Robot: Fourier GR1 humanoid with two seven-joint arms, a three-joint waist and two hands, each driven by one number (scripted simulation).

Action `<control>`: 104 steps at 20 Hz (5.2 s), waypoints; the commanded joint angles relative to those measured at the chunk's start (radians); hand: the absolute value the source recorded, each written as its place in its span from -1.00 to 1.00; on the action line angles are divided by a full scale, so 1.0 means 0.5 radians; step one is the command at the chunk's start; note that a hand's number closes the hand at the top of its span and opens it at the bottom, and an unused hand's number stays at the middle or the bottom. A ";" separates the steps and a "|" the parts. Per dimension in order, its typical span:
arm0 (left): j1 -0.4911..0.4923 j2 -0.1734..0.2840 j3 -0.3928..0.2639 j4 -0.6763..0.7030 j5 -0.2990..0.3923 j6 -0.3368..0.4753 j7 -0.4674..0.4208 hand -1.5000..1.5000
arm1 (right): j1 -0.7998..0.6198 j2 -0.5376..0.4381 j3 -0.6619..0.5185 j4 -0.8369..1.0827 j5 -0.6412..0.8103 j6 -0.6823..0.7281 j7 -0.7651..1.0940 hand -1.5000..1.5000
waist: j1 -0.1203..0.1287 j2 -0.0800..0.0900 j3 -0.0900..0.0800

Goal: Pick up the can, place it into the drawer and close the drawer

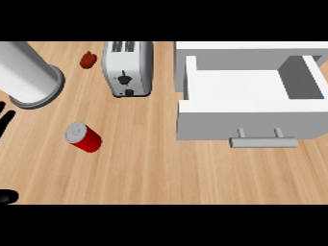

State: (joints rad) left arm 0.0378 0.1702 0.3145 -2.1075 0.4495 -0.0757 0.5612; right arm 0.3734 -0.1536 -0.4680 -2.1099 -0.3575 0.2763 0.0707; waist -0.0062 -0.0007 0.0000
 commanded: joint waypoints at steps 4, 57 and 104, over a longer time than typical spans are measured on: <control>-0.071 -0.092 -0.092 0.190 -0.133 0.057 -0.091 -1.00 | 0.087 0.115 -0.067 -0.060 0.007 0.121 0.009 -1.00 | 0.003 0.000 0.000; -0.732 0.022 0.053 3.160 -0.519 -0.262 -2.071 -1.00 | 0.015 0.129 -0.652 -0.133 -0.434 0.564 0.338 -1.00 | -0.016 0.005 -0.002; -1.064 -0.340 -0.582 1.379 -0.379 0.579 -0.918 1.00 | 0.232 0.307 -0.501 -0.376 -0.444 0.421 0.326 -1.00 | -0.007 -0.002 0.000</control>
State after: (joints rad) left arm -0.4128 0.0065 0.0277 -1.3966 0.2724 0.1520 0.0324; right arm 0.4782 -0.0017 -0.7176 -2.2968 -0.5684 0.4919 0.2380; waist -0.0058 -0.0023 0.0004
